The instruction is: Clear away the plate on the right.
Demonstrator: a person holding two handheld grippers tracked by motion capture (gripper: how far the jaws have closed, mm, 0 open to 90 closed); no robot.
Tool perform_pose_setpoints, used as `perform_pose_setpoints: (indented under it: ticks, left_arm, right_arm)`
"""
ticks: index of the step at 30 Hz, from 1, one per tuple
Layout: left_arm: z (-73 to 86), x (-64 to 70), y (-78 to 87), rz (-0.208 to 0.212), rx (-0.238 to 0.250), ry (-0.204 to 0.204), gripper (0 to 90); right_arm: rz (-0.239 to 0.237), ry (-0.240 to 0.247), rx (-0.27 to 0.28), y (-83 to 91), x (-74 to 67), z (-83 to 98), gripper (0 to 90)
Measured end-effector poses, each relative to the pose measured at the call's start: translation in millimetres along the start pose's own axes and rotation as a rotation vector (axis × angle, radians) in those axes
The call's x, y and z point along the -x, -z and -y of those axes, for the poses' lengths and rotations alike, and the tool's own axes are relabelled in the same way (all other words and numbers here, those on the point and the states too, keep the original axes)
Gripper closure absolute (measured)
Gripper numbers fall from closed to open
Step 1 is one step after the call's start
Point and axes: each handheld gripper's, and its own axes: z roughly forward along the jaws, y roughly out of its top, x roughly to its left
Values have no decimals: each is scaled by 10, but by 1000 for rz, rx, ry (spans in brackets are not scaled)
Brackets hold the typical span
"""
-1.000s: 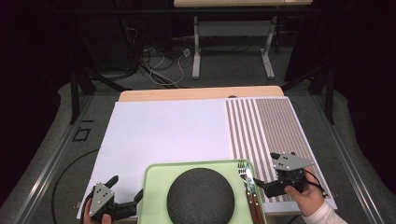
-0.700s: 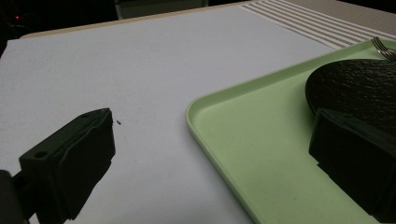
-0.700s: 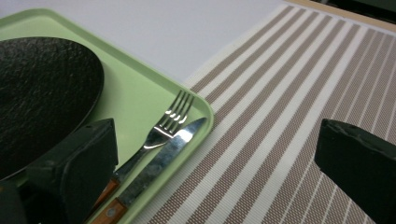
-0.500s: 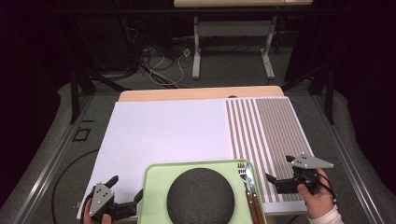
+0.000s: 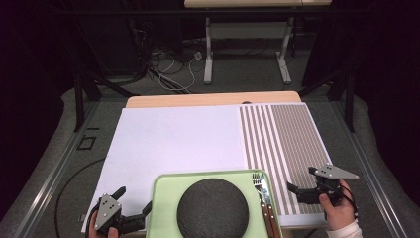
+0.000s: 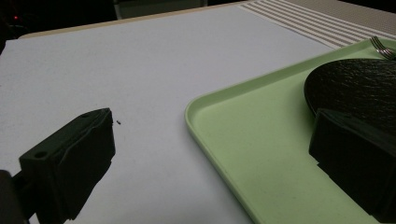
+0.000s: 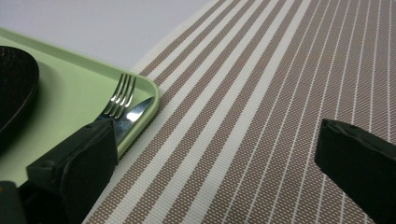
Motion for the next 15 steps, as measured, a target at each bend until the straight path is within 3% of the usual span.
perform_pose_setpoints:
  ticks: [8, 11, 12, 15]
  left_arm:
    - [-2, -2, 0, 2, -3, -8, 5]
    - [-2, -1, 1, 3, -3, -9, 5]
    - [-2, -1, 1, 3, -3, -8, 5]
    - [-3, -1, 2, 3, -3, -9, 5]
  right_arm:
    - [22, -11, -1, -26, 50, 50, 0]
    - [24, -15, -28, -6, 64, 57, 0]
    - [29, -21, 2, -28, 62, 69, 0]
    - [36, -14, 2, -30, 68, 89, 0]
